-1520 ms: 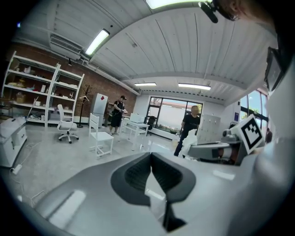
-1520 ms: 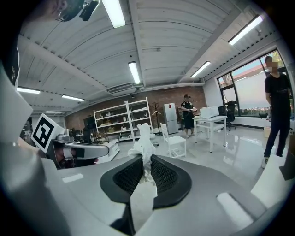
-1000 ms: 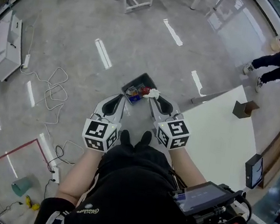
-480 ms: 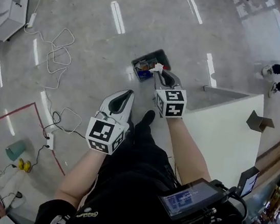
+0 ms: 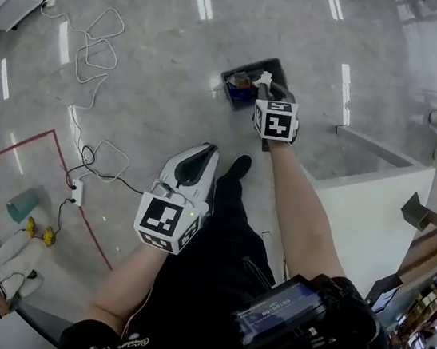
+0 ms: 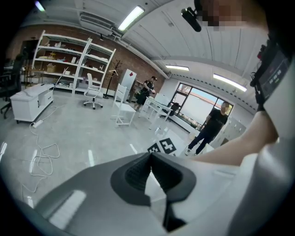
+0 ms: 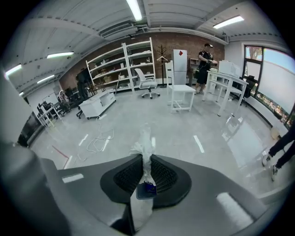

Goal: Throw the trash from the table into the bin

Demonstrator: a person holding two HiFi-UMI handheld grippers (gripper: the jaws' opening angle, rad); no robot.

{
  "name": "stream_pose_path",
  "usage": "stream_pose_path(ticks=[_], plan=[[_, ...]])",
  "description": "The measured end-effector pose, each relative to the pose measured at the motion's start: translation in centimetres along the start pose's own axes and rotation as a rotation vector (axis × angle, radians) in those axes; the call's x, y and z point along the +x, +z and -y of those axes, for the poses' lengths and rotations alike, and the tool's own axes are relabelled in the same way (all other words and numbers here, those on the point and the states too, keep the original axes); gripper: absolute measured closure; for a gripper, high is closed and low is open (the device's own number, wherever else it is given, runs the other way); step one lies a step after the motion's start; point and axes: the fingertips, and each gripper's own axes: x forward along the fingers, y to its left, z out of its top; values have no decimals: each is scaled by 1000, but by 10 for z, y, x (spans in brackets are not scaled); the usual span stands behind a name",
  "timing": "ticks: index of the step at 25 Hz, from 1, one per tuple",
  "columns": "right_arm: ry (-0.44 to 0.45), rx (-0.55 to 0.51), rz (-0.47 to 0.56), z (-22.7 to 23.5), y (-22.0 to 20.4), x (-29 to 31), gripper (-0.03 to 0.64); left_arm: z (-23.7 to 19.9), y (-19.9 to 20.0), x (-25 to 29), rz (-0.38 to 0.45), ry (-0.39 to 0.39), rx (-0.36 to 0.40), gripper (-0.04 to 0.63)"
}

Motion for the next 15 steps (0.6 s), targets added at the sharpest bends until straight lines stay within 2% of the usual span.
stream_pose_path(ticks=[10, 15], plan=[[-40, -32, -46, 10, -8, 44, 555, -16, -14, 15, -43, -13, -39, 586], [-52, -43, -51, 16, -13, 45, 451, -14, -14, 18, -43, -23, -42, 586]])
